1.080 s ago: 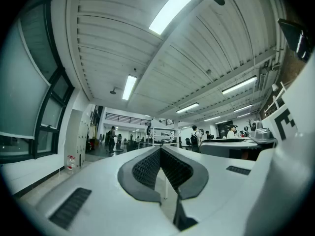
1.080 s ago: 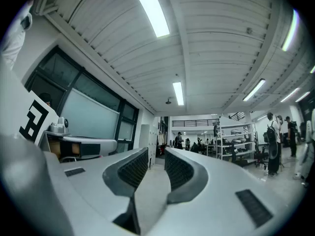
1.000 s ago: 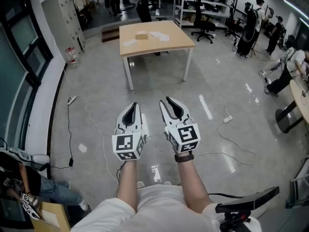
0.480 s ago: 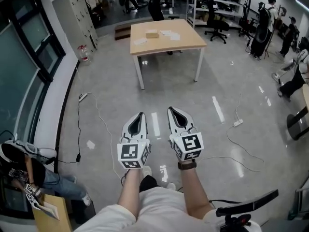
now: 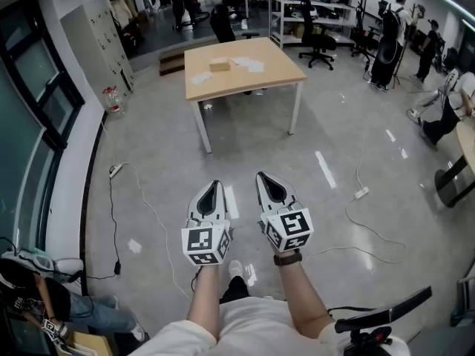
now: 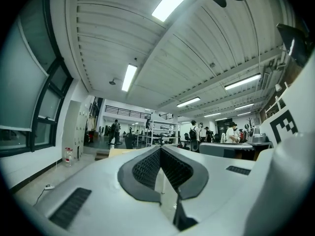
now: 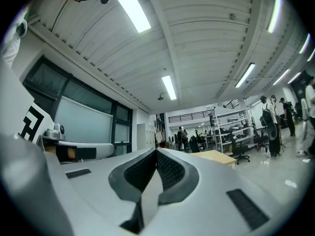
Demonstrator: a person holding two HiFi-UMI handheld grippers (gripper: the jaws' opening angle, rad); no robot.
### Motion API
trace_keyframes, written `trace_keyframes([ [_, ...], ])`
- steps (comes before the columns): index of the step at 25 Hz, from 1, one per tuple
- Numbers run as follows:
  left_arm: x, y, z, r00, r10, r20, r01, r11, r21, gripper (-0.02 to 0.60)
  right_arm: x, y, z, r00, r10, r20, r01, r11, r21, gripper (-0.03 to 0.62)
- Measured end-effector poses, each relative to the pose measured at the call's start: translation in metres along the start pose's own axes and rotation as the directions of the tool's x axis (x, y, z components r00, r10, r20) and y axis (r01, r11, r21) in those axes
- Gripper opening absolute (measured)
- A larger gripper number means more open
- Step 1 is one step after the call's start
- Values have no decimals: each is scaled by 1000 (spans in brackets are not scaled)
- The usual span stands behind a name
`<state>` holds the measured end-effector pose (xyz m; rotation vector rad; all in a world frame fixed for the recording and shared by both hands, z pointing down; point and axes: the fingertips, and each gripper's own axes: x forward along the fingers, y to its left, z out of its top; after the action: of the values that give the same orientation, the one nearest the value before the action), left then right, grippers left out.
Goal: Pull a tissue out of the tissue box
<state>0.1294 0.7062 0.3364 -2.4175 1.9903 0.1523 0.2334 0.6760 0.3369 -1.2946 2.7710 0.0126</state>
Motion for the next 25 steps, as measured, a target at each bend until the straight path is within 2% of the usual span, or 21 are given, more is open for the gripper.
trace_keyframes([
  [5, 54, 46, 16, 999, -13, 33, 14, 1000, -21, 2, 64, -2, 7, 1000, -19, 1, 19, 1000, -16, 4],
  [10, 105, 98, 25, 998, -19, 54, 21, 999, -37, 2, 134, 0, 10, 999, 32, 15, -32, 999, -27, 5],
  [14, 129, 135, 21, 999, -27, 47, 29, 999, -45, 2, 182, 6, 3, 999, 37, 13, -37, 999, -13, 3],
  [19, 152, 163, 6, 999, -32, 22, 33, 998, -60, 2, 223, 13, -6, 998, 66, 5, -66, 998, -12, 3],
  [25, 196, 180, -10, 998, -56, -1, 56, 995, -83, 2, 270, -12, -20, 998, 56, -16, -56, 998, -11, 3],
])
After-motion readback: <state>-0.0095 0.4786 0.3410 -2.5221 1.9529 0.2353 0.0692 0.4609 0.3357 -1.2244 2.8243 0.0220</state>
